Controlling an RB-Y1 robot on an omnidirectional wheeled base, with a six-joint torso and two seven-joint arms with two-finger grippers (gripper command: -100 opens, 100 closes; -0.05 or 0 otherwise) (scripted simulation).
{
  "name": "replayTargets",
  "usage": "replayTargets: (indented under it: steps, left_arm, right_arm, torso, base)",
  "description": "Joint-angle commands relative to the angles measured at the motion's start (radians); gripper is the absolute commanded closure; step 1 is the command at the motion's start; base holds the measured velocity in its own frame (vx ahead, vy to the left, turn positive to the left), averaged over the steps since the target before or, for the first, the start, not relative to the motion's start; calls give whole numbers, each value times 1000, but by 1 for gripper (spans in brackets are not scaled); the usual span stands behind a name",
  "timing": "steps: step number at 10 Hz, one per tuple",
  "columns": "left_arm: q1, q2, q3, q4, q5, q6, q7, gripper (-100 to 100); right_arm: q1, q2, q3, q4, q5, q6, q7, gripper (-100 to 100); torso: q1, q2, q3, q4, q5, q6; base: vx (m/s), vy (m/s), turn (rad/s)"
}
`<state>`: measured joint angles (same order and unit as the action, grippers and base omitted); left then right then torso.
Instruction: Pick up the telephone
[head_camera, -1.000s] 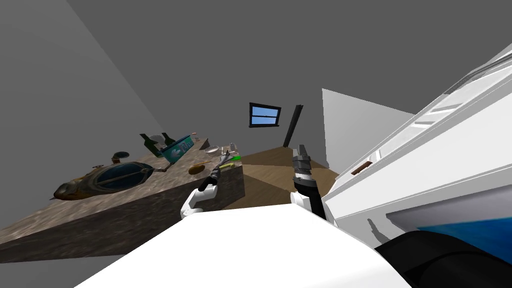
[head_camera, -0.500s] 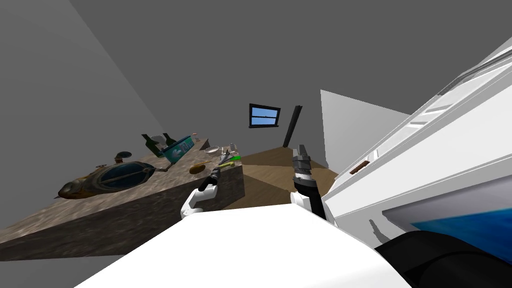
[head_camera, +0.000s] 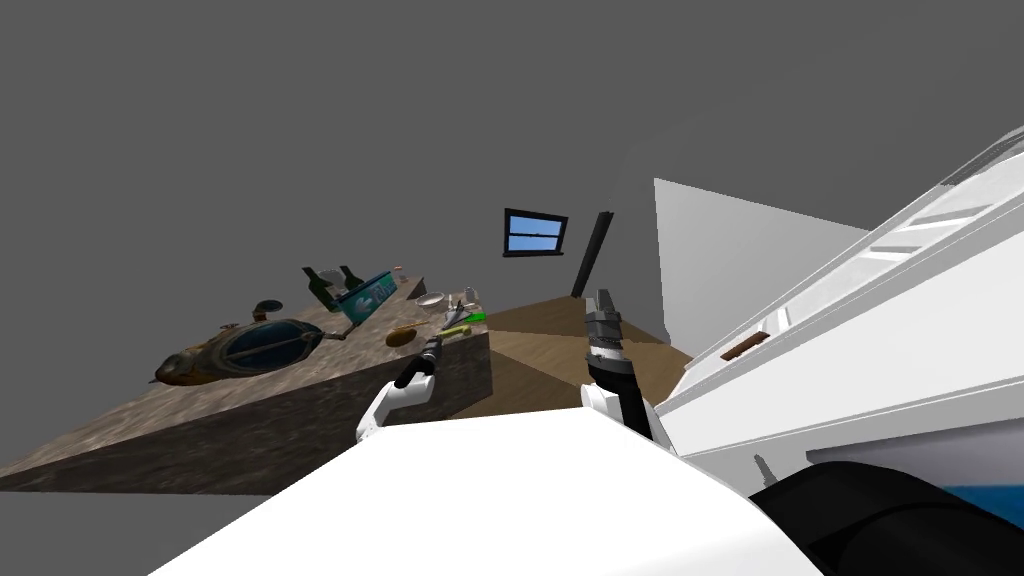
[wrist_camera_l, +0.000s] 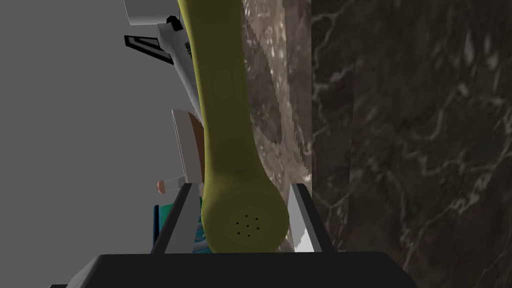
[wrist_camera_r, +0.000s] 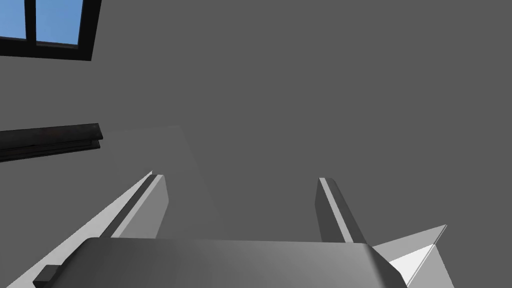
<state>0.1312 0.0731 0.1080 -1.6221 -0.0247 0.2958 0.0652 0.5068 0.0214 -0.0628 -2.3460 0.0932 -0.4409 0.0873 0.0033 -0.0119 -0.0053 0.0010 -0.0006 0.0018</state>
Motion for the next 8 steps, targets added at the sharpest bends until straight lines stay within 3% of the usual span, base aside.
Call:
replayTargets:
  steps: [1, 6, 7, 8]
  left_arm:
    - [34, -6, -27, -35, -2, -1, -4, 100]
    - [143, -3, -111, -150, 9, 5, -13, 100]
    - [136, -1, -101, -139, 10, 3, -12, 100]
    - [139, 0, -103, -142, 10, 3, -12, 0]
  right_arm:
    - [0, 0, 0, 0, 0, 0, 0, 0]
    - [0, 0, 0, 0, 0, 0, 0, 0]
    - [0, 0, 0, 0, 0, 0, 0, 0]
    - [0, 0, 0, 0, 0, 0, 0, 0]
  torso:
    - [0, 0, 0, 0, 0, 0]
    - [-1, 2, 1, 0, 0, 0]
    - [-1, 2, 1, 1, 0, 0]
    - [-1, 3, 2, 1, 0, 1]
  base:
    - [76, 1, 95]
    - [55, -3, 114]
    - [24, -4, 30]
    - [0, 0, 0]
